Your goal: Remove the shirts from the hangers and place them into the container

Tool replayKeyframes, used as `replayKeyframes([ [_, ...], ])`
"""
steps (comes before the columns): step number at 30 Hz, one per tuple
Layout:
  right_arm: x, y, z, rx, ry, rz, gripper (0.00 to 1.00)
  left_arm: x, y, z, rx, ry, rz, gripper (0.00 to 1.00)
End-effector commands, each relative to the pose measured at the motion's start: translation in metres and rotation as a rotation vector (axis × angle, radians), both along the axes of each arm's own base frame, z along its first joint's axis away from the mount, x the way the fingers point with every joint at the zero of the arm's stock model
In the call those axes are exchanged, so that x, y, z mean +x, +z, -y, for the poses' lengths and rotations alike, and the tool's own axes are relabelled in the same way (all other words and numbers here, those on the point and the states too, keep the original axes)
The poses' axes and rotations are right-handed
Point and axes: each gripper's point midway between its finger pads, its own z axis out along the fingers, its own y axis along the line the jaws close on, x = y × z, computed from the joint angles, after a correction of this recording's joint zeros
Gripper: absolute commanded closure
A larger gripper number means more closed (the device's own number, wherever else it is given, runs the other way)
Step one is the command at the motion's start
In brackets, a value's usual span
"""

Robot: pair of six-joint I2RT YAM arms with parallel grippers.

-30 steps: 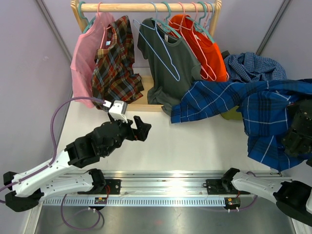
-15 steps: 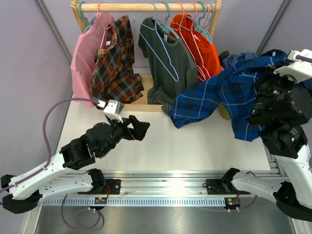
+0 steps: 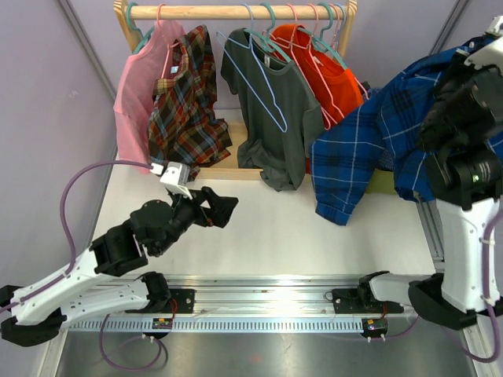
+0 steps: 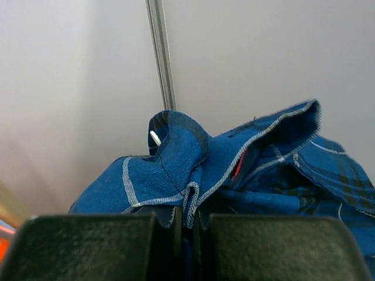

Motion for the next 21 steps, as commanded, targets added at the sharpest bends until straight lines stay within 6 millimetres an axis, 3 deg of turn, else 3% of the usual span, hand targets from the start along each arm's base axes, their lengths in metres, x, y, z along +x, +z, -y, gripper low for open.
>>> replayKeyframes([
  [1, 0.058, -0.057, -0.015, 0.069, 0.17, -0.17, 1.0, -0.004, 0.018, -0.006, -0.08, -0.003, 0.032, 0.02],
  [2, 0.061, -0.06, 0.011, 0.079, 0.106, -0.181, 1.0, -0.005, 0.019, -0.009, -0.081, 0.005, 0.032, 0.02],
  [4, 0.081, -0.077, 0.021, 0.145, 0.105, -0.202, 1.0, -0.008, 0.022, -0.019, -0.093, 0.018, 0.033, 0.02],
  [7, 0.094, -0.084, 0.055, 0.172, 0.013, -0.206, 1.0, -0.009, 0.025, -0.029, -0.107, 0.038, 0.046, 0.02],
  [9, 0.095, -0.074, 0.07, 0.181, -0.023, -0.165, 1.0, -0.009, 0.028, -0.031, -0.109, 0.041, 0.052, 0.02],
  [10, 0.105, -0.076, 0.075, 0.184, -0.032, -0.167, 1.0, -0.008, 0.026, -0.03, -0.095, 0.043, 0.047, 0.02],
  [11, 0.1, -0.054, 0.079, 0.18, -0.042, -0.105, 1.0, -0.008, 0.026, -0.029, -0.088, 0.042, 0.047, 0.02],
  [12, 0.1, -0.044, 0.083, 0.17, -0.051, -0.085, 1.0, -0.007, 0.027, -0.029, -0.08, 0.043, 0.048, 0.02],
  [13, 0.115, -0.048, 0.091, 0.166, -0.072, -0.099, 1.0, -0.006, 0.028, -0.027, -0.071, 0.041, 0.046, 0.02],
  [14, 0.103, -0.015, 0.092, 0.152, -0.074, -0.009, 1.0, -0.006, 0.03, -0.027, -0.07, 0.043, 0.047, 0.02],
  [15, 0.122, -0.021, 0.098, 0.137, -0.082, -0.029, 1.0, -0.005, 0.032, -0.026, -0.072, 0.042, 0.05, 0.01],
  [16, 0.112, 0.005, 0.098, 0.116, -0.081, 0.047, 1.0, -0.005, 0.033, -0.025, -0.071, 0.042, 0.052, 0.01],
  [18, 0.12, 0.022, 0.101, 0.084, -0.079, 0.117, 1.0, -0.003, 0.034, -0.024, -0.07, 0.048, 0.054, 0.01],
  [20, 0.138, 0.017, 0.103, 0.07, -0.067, 0.132, 1.0, -0.002, 0.033, -0.022, -0.063, 0.049, 0.049, 0.01],
  [21, 0.138, 0.039, 0.102, 0.049, -0.056, 0.243, 1.0, -0.002, 0.033, -0.022, -0.061, 0.053, 0.047, 0.01],
])
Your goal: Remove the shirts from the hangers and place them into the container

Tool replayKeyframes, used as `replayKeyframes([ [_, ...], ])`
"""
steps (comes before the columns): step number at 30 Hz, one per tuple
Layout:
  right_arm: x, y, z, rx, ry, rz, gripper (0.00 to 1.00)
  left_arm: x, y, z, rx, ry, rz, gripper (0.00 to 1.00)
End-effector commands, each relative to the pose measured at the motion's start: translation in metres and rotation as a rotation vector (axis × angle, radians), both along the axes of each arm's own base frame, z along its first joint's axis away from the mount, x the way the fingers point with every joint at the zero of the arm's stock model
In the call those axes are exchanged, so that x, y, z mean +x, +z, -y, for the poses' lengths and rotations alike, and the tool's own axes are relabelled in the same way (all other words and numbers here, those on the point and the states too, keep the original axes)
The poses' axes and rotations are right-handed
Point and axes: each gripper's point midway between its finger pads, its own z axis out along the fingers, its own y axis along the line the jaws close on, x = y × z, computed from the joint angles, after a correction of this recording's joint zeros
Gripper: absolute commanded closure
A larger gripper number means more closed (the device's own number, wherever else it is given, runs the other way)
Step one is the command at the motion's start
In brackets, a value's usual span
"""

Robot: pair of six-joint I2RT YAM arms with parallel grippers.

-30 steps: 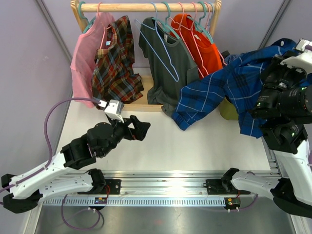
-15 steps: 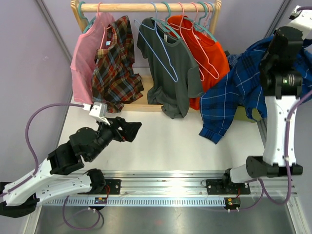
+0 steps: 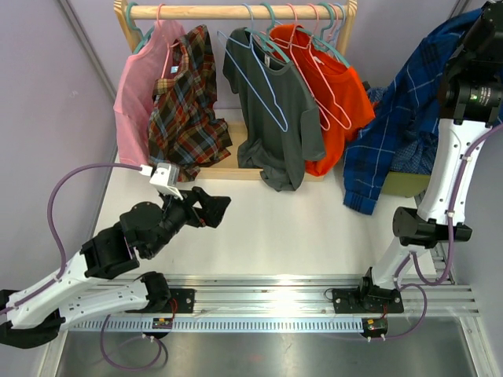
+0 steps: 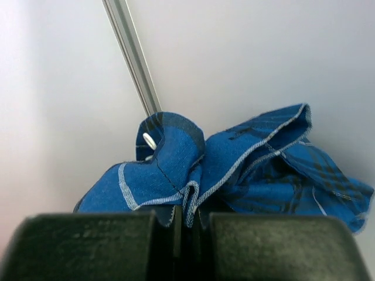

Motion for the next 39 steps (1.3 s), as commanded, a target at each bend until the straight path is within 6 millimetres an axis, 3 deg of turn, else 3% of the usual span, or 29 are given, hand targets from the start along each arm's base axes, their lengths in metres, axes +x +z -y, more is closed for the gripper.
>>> replayKeyframes([
  [1, 0.002, 0.06, -0.004, -0.086, 0.033, 0.278, 1.0, 0.003, 0.023, -0.004, -0.032, 0.025, 0.035, 0.01],
  [6, -0.004, 0.112, 0.002, -0.208, -0.021, 0.475, 1.0, 0.004, 0.014, -0.01, -0.036, 0.058, 0.007, 0.01],
  [7, -0.026, 0.139, -0.001, -0.237, -0.037, 0.575, 1.0, 0.004, 0.013, -0.01, -0.037, 0.06, 0.002, 0.01],
  [10, -0.053, 0.173, -0.005, -0.291, -0.056, 0.741, 1.0, 0.005, 0.011, -0.01, -0.038, 0.074, -0.01, 0.01],
  [16, -0.078, 0.201, -0.019, -0.367, -0.014, 0.907, 1.0, 0.007, 0.012, -0.004, -0.026, 0.071, -0.023, 0.01],
  [17, -0.095, 0.211, -0.022, -0.416, -0.043, 0.974, 1.0, 0.008, 0.012, -0.003, -0.022, 0.069, -0.022, 0.01],
  [21, -0.115, 0.221, -0.028, -0.528, -0.084, 1.036, 1.0, 0.009, 0.011, 0.001, -0.011, 0.063, -0.021, 0.01],
  [24, -0.123, 0.223, -0.022, -0.565, -0.131, 1.01, 1.0, 0.01, 0.01, 0.005, 0.002, 0.055, -0.027, 0.01],
  [30, -0.084, 0.191, 0.013, -0.572, -0.142, 0.802, 1.0, 0.007, 0.003, -0.002, -0.001, 0.063, -0.035, 0.01],
  [31, -0.062, 0.175, 0.019, -0.568, -0.13, 0.736, 1.0, 0.007, 0.002, -0.003, -0.006, 0.065, -0.035, 0.01],
  [33, -0.04, 0.157, 0.02, -0.563, -0.091, 0.671, 1.0, 0.006, -0.002, -0.004, -0.01, 0.065, -0.039, 0.01],
  [34, -0.019, 0.136, 0.025, -0.544, -0.075, 0.607, 1.0, 0.004, -0.001, -0.007, -0.022, 0.067, -0.036, 0.01],
  [36, 0.005, 0.112, 0.024, -0.535, -0.064, 0.537, 1.0, 0.004, -0.009, -0.009, -0.026, 0.07, -0.042, 0.01],
  [37, 0.026, 0.086, 0.027, -0.528, -0.057, 0.469, 1.0, 0.002, -0.009, -0.011, -0.041, 0.07, -0.043, 0.01],
  [38, 0.036, 0.072, 0.028, -0.54, -0.065, 0.422, 1.0, 0.001, -0.01, -0.013, -0.049, 0.073, -0.043, 0.01],
  [39, 0.057, 0.043, 0.031, -0.521, -0.051, 0.356, 1.0, 0.001, -0.017, -0.014, -0.043, 0.074, -0.049, 0.01],
])
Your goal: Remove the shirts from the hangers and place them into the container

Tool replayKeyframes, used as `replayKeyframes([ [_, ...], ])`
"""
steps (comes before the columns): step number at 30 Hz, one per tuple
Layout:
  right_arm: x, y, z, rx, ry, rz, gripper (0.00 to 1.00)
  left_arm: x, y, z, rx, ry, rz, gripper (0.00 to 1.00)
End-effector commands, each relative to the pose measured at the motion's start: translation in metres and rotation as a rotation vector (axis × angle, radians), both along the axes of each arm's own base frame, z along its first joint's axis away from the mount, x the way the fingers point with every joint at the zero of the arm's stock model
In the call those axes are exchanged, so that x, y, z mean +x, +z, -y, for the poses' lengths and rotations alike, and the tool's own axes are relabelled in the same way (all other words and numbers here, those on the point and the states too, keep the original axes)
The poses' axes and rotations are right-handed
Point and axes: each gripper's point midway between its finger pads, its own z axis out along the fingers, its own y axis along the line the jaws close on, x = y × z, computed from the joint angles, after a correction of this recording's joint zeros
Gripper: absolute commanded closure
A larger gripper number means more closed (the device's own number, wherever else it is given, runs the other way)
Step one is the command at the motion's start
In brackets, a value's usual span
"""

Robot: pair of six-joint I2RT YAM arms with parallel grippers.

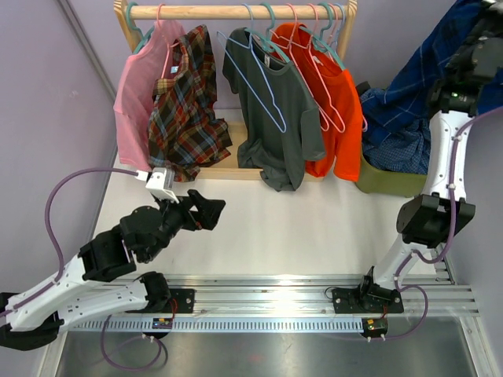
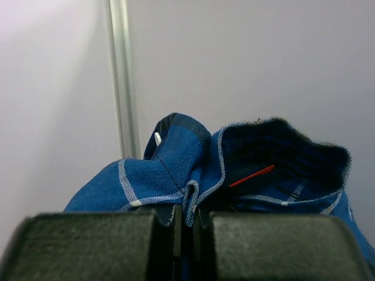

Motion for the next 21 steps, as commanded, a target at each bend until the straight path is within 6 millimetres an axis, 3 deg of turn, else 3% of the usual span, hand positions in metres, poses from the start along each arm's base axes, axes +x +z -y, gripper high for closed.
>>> replayKeyframes([
  [1, 0.043, -0.055, -0.007, -0.013, 0.005, -0.145, 1.0, 0.0, 0.001, -0.003, -0.064, 0.023, 0.007, 0.01],
  [4, 0.084, -0.117, -0.014, 0.043, 0.063, -0.292, 1.0, 0.0, -0.005, -0.005, -0.067, 0.028, 0.001, 0.01],
  [5, 0.099, -0.146, -0.016, 0.082, 0.088, -0.362, 1.0, 0.0, -0.006, -0.004, -0.069, 0.027, 0.0, 0.01],
  [10, 0.134, -0.23, -0.05, 0.254, 0.271, -0.55, 1.0, 0.0, -0.016, 0.002, -0.08, 0.017, -0.014, 0.01],
  [11, 0.14, -0.259, -0.054, 0.307, 0.284, -0.626, 1.0, 0.001, -0.015, 0.004, -0.083, 0.015, -0.011, 0.01],
  [13, 0.144, -0.285, -0.063, 0.43, 0.332, -0.661, 1.0, 0.002, -0.016, 0.006, -0.077, 0.011, -0.008, 0.01],
  [14, 0.144, -0.319, -0.072, 0.49, 0.355, -0.768, 1.0, 0.002, -0.017, 0.008, -0.073, 0.009, -0.009, 0.01],
  [15, 0.142, -0.333, -0.077, 0.536, 0.363, -0.803, 1.0, 0.003, -0.016, 0.009, -0.072, 0.008, -0.005, 0.01],
  [17, 0.133, -0.382, -0.091, 0.661, 0.366, -0.919, 1.0, 0.004, -0.017, 0.009, -0.064, 0.009, 0.001, 0.01],
  [19, 0.122, -0.415, -0.096, 0.735, 0.331, -0.989, 1.0, 0.005, -0.018, 0.01, -0.057, 0.011, 0.004, 0.01],
  [20, 0.111, -0.431, -0.092, 0.774, 0.262, -1.015, 1.0, 0.006, -0.019, 0.01, -0.056, 0.012, 0.005, 0.01],
  [21, 0.099, -0.46, -0.095, 0.793, 0.202, -1.07, 1.0, 0.006, -0.019, 0.01, -0.053, 0.013, 0.005, 0.01],
])
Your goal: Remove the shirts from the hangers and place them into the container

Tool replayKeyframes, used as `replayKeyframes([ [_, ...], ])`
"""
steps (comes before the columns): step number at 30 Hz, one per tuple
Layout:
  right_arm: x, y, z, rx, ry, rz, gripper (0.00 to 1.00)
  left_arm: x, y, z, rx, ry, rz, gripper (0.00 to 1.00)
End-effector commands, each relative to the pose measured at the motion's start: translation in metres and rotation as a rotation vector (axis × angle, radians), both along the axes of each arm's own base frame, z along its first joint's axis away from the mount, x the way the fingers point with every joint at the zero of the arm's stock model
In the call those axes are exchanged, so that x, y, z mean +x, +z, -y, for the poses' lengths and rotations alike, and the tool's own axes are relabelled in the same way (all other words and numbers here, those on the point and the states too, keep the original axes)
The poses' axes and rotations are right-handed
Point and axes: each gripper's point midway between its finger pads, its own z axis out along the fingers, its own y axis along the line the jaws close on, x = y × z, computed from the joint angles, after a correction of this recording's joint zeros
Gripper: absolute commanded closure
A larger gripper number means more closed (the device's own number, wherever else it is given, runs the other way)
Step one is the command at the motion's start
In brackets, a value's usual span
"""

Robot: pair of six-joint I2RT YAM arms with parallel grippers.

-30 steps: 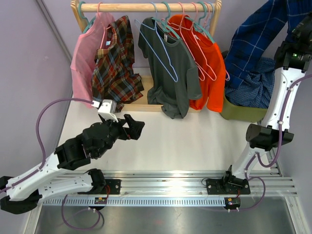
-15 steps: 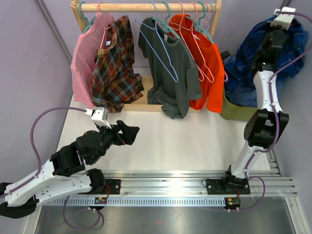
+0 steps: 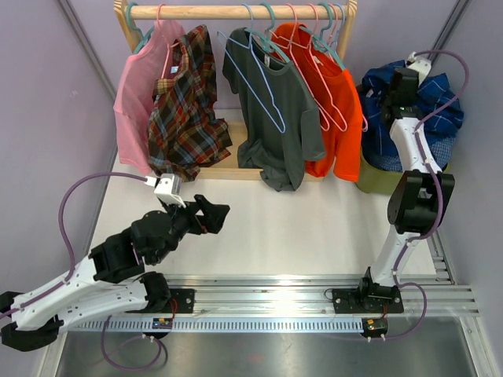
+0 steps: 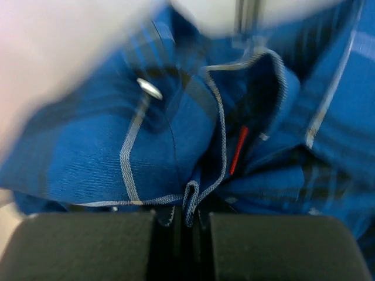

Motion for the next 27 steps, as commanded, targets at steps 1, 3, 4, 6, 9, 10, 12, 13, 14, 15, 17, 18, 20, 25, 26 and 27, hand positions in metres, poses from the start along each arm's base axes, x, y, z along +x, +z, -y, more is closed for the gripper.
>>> replayKeyframes([
  [1, -0.046, -0.097, -0.009, 0.097, -0.158, -0.271, 1.0, 0.005, 0.012, 0.005, -0.042, 0.008, 0.036, 0.01],
  [3, -0.073, -0.133, 0.017, 0.045, -0.336, -0.395, 1.0, 0.005, 0.009, 0.005, -0.034, 0.009, 0.033, 0.01],
  [4, -0.081, -0.147, 0.025, 0.056, -0.398, -0.435, 1.0, 0.005, 0.008, 0.004, -0.033, 0.011, 0.032, 0.01],
  [6, -0.092, -0.19, 0.031, 0.098, -0.417, -0.602, 1.0, 0.005, 0.007, 0.005, -0.033, 0.01, 0.031, 0.01],
  [9, -0.105, -0.232, 0.039, 0.179, -0.449, -0.74, 1.0, 0.006, 0.006, 0.006, -0.036, 0.008, 0.028, 0.01],
  [10, -0.107, -0.236, 0.04, 0.187, -0.454, -0.752, 1.0, 0.006, 0.007, 0.006, -0.036, 0.008, 0.028, 0.01],
  [12, -0.107, -0.237, 0.039, 0.191, -0.444, -0.732, 1.0, 0.006, 0.008, 0.006, -0.037, 0.011, 0.029, 0.01],
  [13, -0.1, -0.234, 0.039, 0.192, -0.43, -0.694, 1.0, 0.006, 0.007, 0.005, -0.033, 0.015, 0.031, 0.01],
  [14, -0.102, -0.23, 0.039, 0.199, -0.42, -0.682, 1.0, 0.007, 0.008, 0.005, -0.03, 0.015, 0.033, 0.01],
  [15, -0.101, -0.229, 0.04, 0.207, -0.416, -0.671, 1.0, 0.007, 0.007, 0.005, -0.026, 0.017, 0.033, 0.01],
  [17, -0.097, -0.232, 0.038, 0.237, -0.39, -0.679, 1.0, 0.007, 0.008, 0.006, -0.028, 0.012, 0.034, 0.01],
  [18, -0.097, -0.235, 0.037, 0.246, -0.383, -0.69, 1.0, 0.007, 0.009, 0.007, -0.031, 0.01, 0.035, 0.01],
  [20, -0.097, -0.242, 0.032, 0.261, -0.364, -0.732, 1.0, 0.007, 0.008, 0.008, -0.029, 0.006, 0.032, 0.01],
  [25, -0.083, -0.207, 0.027, 0.269, -0.291, -0.638, 0.5, 0.005, 0.009, 0.004, -0.033, 0.007, 0.031, 0.01],
  [26, -0.082, -0.18, 0.027, 0.263, -0.278, -0.578, 0.23, 0.004, 0.01, 0.003, -0.035, 0.007, 0.033, 0.01],
  [27, -0.079, -0.164, 0.027, 0.257, -0.265, -0.539, 0.1, 0.004, 0.01, 0.003, -0.033, 0.007, 0.032, 0.01],
])
